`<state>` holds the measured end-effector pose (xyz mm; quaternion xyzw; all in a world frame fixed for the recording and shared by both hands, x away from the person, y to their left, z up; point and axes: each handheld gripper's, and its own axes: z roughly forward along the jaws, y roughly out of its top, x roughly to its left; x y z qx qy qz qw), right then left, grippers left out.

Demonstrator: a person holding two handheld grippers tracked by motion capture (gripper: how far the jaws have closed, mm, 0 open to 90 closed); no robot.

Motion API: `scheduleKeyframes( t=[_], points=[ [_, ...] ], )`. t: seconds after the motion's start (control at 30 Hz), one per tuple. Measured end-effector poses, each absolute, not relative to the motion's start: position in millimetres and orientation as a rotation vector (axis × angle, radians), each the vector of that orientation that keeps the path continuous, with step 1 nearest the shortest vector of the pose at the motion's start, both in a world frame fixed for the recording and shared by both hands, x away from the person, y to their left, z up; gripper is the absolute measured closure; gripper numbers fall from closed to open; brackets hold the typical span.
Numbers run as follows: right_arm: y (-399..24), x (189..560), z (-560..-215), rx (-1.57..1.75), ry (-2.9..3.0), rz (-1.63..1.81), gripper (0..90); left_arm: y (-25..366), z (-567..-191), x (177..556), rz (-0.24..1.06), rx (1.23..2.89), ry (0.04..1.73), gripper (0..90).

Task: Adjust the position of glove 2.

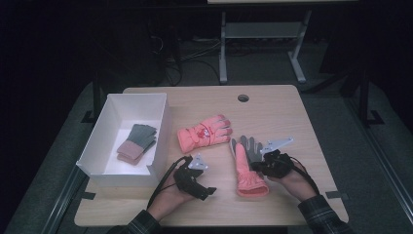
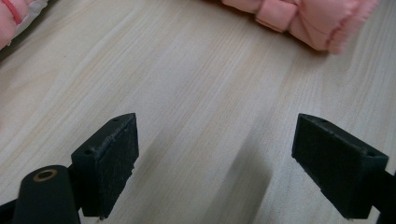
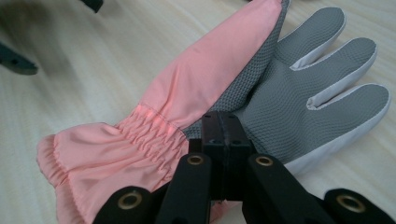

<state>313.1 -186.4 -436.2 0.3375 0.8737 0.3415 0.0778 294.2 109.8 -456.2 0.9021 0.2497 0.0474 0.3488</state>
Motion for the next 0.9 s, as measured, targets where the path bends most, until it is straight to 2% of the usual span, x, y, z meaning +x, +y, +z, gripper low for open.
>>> scheduleKeyframes(
  t=[0.4, 0.6, 0.9],
  points=[
    [-184, 275, -435, 1.011, 2.613, 1.046, 90.0, 109, -457, 294, 0.129, 2.353, 0.636, 14.3],
    [-201, 267, -421, 1.031, 2.532, 1.115, 90.0, 110, -456, 294, 0.132, 2.355, 0.642, 14.3],
    [-228, 251, -432, 1.092, 2.537, 1.074, 90.0, 110, -456, 295, 0.127, 2.367, 0.637, 14.3]
  ],
)
